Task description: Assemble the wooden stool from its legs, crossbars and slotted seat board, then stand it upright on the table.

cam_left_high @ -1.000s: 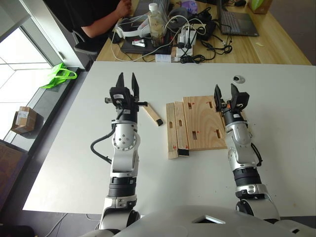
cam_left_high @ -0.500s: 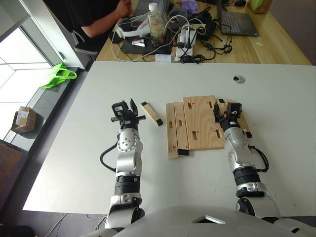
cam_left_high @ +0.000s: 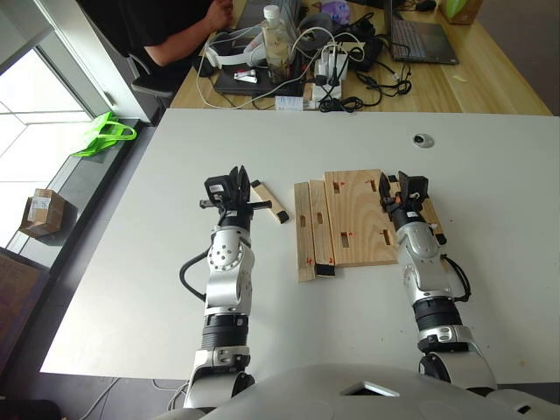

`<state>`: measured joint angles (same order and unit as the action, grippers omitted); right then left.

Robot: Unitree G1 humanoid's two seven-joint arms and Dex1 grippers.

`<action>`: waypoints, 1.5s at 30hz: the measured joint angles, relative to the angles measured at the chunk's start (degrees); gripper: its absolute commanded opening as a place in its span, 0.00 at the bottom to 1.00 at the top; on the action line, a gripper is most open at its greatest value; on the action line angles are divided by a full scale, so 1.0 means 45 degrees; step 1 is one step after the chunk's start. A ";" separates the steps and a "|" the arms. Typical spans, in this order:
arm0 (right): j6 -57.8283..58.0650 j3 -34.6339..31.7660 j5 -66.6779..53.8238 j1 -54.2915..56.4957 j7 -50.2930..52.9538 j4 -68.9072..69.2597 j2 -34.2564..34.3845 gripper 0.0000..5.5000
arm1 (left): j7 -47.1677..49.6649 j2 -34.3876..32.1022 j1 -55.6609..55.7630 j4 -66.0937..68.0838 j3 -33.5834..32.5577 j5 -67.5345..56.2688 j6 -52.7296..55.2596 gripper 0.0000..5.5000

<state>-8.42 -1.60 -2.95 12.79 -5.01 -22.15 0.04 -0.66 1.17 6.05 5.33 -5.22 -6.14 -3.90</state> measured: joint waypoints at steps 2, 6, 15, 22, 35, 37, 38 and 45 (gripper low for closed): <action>-0.0004 0.0009 0.0060 -0.0006 0.0158 0.0000 -0.0008 0.28 | 0.0096 -0.0043 0.0001 -0.0015 0.0051 0.0199 -0.0001 0.01; -0.0002 0.0076 0.0160 0.0005 0.0116 -0.0005 -0.0090 0.36 | 0.0317 -0.0242 0.0002 -0.0081 0.0325 0.0881 0.0013 0.11; -0.0024 0.0191 0.0271 0.0003 -0.0063 0.0016 -0.0110 0.53 | 0.0396 -0.0252 0.0419 -0.0714 0.1095 0.1483 0.5154 0.22; -0.0025 0.0147 0.0501 -0.0020 0.0436 0.0085 -0.0099 0.74 | 0.0105 -0.0285 0.1271 -0.2017 0.1572 0.1275 1.0611 0.35; 0.0041 0.0067 0.0574 -0.0169 0.1016 0.0279 -0.0069 0.77 | -0.0550 -0.1377 0.1329 -0.2660 0.2702 0.1809 1.2759 0.37; 0.0109 0.0044 0.0568 -0.0260 0.1037 0.0358 -0.0081 0.77 | -0.0577 -0.1560 0.1123 -0.3063 0.2051 0.1661 1.3183 0.37; 0.0134 0.0041 0.0565 -0.0267 0.1039 0.0369 -0.0084 0.77 | -0.0604 -0.1658 0.1062 -0.3214 0.1852 0.1604 1.3315 0.37; 0.0246 -0.0146 0.0514 -0.0368 0.1276 0.0725 -0.0092 0.77 | -0.0878 -0.2033 0.0606 -0.4350 0.1026 0.1235 1.4245 0.37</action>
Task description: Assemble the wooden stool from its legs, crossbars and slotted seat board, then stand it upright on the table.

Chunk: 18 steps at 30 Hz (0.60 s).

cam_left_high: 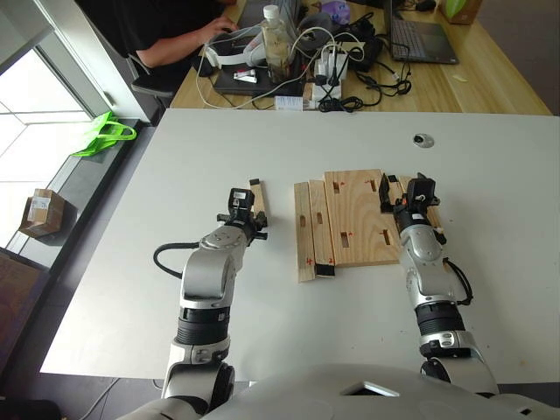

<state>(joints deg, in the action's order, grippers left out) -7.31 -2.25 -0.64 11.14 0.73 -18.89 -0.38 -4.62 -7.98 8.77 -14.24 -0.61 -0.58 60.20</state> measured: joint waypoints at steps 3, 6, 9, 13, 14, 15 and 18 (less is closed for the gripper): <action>0.0027 -0.0026 0.0000 -0.0022 0.0036 0.0104 0.0014 0.77 | -0.0280 -0.0151 -0.0196 -0.0060 -0.0235 -0.0274 0.0059 0.37; 0.0047 -0.0035 0.0001 -0.0089 0.0271 0.0262 0.0119 0.78 | -0.0475 -0.0138 -0.0023 0.0119 -0.0728 -0.0664 0.0183 0.40; 0.0049 -0.0012 0.0032 -0.0378 0.0497 0.0534 0.0291 0.78 | -0.0520 -0.0183 0.0760 0.0441 -0.1363 -0.0998 0.0159 0.49; 0.0052 0.0059 0.0127 -0.0573 0.0851 0.0878 0.0638 0.78 | -0.0769 -0.0263 0.1348 0.0641 -0.1342 -0.1309 0.0585 0.53; 0.0051 0.0083 0.0166 -0.0621 0.0957 0.1020 0.0744 0.78 | -0.0841 -0.0255 0.1342 0.0844 -0.1308 -0.1451 0.0888 0.53; 0.0051 0.0094 0.0207 -0.0659 0.1077 0.1043 0.0842 0.78 | -0.0936 -0.0306 0.1329 0.0958 -0.1151 -0.1488 0.0990 0.53; 0.0051 0.0112 0.0235 -0.0814 0.1185 0.1250 0.0982 0.78 | -0.1101 -0.0833 0.1186 0.1503 -0.0361 -0.1319 0.0991 0.53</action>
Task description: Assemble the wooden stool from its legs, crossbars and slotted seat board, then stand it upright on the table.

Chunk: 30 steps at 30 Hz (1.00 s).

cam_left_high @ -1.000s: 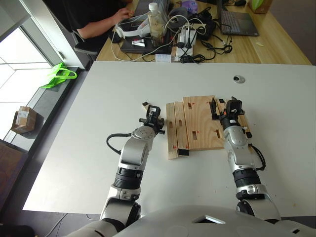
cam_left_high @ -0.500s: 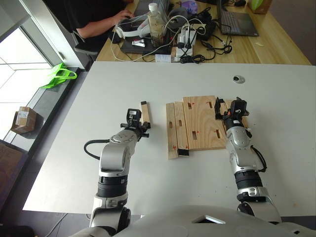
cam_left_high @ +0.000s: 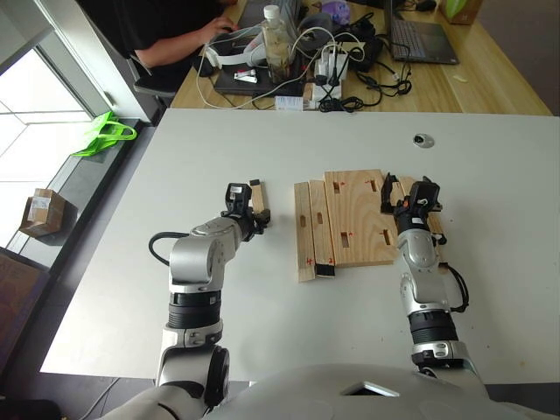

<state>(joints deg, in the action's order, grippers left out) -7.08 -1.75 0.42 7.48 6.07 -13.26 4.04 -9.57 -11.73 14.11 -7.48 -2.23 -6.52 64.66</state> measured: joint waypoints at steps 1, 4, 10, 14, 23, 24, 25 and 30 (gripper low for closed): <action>0.0000 -0.0003 0.0002 -0.0019 0.0083 0.0022 0.0018 0.78 | -0.0103 -0.0179 -0.0042 0.0034 0.0153 0.0048 -0.0089 0.53; 0.0006 -0.0063 0.0006 -0.0020 0.0189 0.0060 0.0018 0.78 | -0.0255 -0.0404 -0.0025 0.0166 0.0290 0.0049 -0.0176 0.53; 0.0135 -0.0272 0.0002 0.0005 0.0392 0.0278 -0.0015 0.78 | -0.0619 -0.0920 -0.0255 0.0343 0.0267 -0.0042 -0.0720 0.43; 0.0293 -0.0357 0.0002 0.0083 0.0485 0.0431 -0.0002 0.78 | -0.0940 -0.1211 -0.0622 0.0228 0.0399 -0.0074 -0.1277 0.32; 0.1240 -0.0889 -0.0154 0.0705 0.0688 0.0498 -0.0523 0.78 | -0.0776 -0.1620 -0.1151 0.0559 0.0761 0.0531 -0.3515 0.23; 0.1454 -0.1106 -0.0669 0.0877 0.0390 0.0542 -0.0606 0.78 | -0.0657 -0.1784 -0.1138 0.0594 0.0680 0.0704 -0.4173 0.23; 0.1896 -0.1378 -0.1624 0.1037 -0.0215 0.0778 -0.0608 0.78 | -0.0595 -0.1844 -0.1016 0.0576 0.0467 0.0792 -0.4966 0.23; 0.6271 -0.2373 -0.8380 0.2026 -0.3479 0.2924 -0.0496 0.78 | -0.1010 -0.1674 0.0255 -0.0491 -0.0593 -0.0182 -0.7909 0.23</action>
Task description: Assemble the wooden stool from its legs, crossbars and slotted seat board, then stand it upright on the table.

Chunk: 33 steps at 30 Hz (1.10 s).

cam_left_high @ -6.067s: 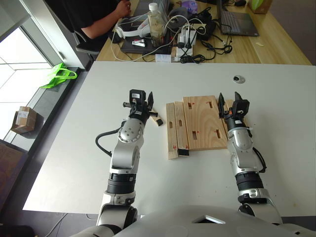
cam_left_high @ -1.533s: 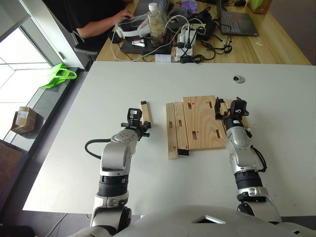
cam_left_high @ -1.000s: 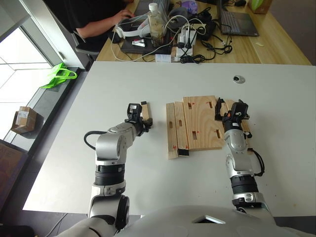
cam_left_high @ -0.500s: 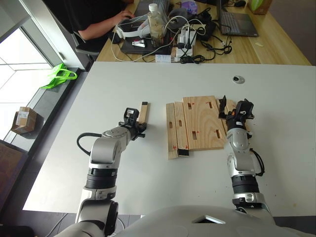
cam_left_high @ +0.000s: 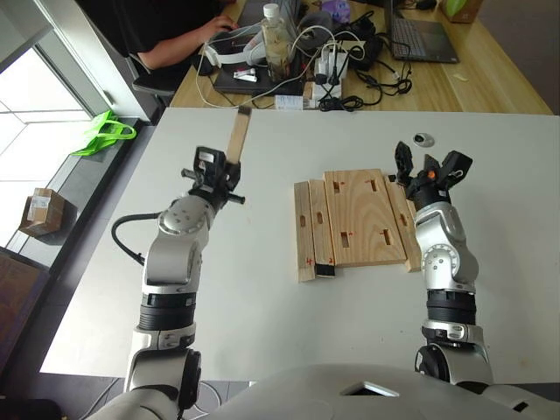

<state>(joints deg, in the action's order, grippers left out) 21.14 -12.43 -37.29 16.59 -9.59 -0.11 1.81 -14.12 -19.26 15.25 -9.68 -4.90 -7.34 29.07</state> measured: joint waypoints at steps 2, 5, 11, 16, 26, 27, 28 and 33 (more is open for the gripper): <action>0.1718 -0.0072 -0.2426 0.0280 -0.0722 0.1017 -0.0040 0.78 | -0.0531 0.0174 0.0268 -0.0658 -0.0049 -0.0524 -0.0687 0.23; 0.3768 -0.0021 -0.5419 0.0601 -0.1337 0.2298 -0.0097 0.78 | -0.1965 0.0257 0.0349 -0.1963 0.0779 -0.1310 -0.1245 0.23; 0.4678 0.0483 -0.6497 0.0852 -0.1179 0.2568 0.0079 0.78 | -0.3400 -0.0215 0.0108 -0.3074 0.2522 -0.1108 -0.1670 0.23; 0.4677 0.0509 -0.6496 0.0917 -0.1000 0.2476 0.0084 0.70 | -0.3585 -0.0378 -0.0239 -0.3245 0.3269 -0.0536 -0.1996 0.23; 0.4635 0.0661 -0.6125 0.1054 -0.1303 0.1983 -0.0387 0.42 | -0.3559 -0.0642 -0.0532 -0.3260 0.3702 0.0512 -0.3076 0.23; 0.4604 0.0688 -0.6085 0.1043 -0.1351 0.1935 -0.0392 0.41 | -0.3559 -0.0641 -0.0561 -0.3249 0.3741 0.0533 -0.3114 0.23; 0.4576 0.0768 -0.5918 0.1010 -0.1428 0.1909 -0.0389 0.37 | -0.3559 -0.0635 -0.0567 -0.3238 0.3762 0.0561 -0.3147 0.23; 0.4451 0.0975 -0.5695 0.0673 -0.1938 0.1904 -0.0376 0.23 | -0.3555 -0.0614 -0.0695 -0.3184 0.3899 0.0724 -0.3222 0.23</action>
<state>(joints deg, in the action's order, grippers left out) 41.17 -8.04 -62.92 19.62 -18.31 8.46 0.11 -30.12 -22.03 12.13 -24.01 12.64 -4.08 14.57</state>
